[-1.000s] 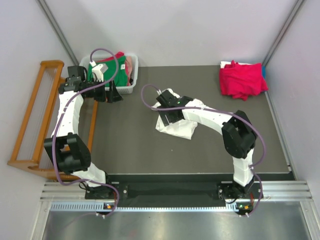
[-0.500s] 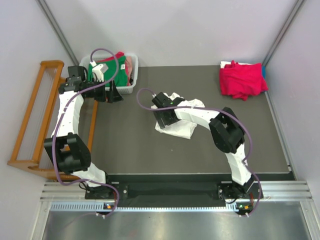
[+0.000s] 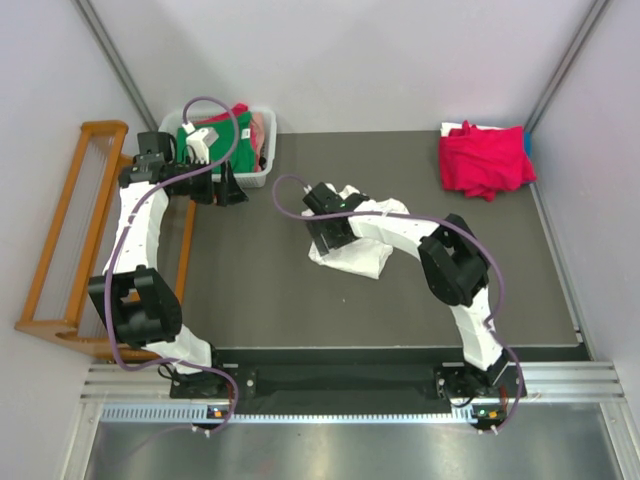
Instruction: Fold and stack the t-shirts
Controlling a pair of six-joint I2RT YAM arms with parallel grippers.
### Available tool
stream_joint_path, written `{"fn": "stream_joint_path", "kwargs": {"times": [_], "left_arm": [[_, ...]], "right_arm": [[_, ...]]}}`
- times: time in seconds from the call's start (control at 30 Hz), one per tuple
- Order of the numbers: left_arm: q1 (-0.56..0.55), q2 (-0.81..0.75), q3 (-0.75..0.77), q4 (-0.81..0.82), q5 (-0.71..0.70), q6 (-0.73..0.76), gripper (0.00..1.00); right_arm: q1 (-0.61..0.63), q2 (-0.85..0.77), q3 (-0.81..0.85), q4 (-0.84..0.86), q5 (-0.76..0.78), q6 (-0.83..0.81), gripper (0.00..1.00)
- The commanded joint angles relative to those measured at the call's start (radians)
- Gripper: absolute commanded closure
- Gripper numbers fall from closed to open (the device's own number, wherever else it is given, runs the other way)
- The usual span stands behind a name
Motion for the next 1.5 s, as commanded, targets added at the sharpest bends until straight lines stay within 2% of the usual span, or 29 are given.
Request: {"fn": "stream_joint_path", "kwargs": {"times": [0.0,0.33,0.73,0.97,1.33,1.47], "left_arm": [[-0.011,0.003,0.002,-0.012,0.040,0.010,0.02],[-0.011,-0.004,-0.009,-0.033,0.020,0.039,0.02],[-0.011,-0.003,0.005,-0.053,0.019,0.050,0.02],[-0.010,-0.004,0.020,-0.064,0.017,0.053,0.02],[-0.011,-0.006,0.020,-0.079,0.011,0.061,0.02],[-0.011,-0.006,0.020,-0.081,0.008,0.061,0.02]], "right_arm": [[-0.095,-0.086,0.094,-0.014,0.052,-0.009,0.26],[-0.300,-0.165,-0.059,0.039,0.081,0.053,0.24],[-0.365,-0.140,-0.200,0.133,0.018,0.069,0.25],[-0.392,-0.091,-0.220,0.181,-0.011,0.043,0.25],[-0.440,-0.004,-0.122,0.178,-0.014,0.023,0.25],[-0.441,0.012,-0.128,0.202,-0.061,0.021,0.30]]}}
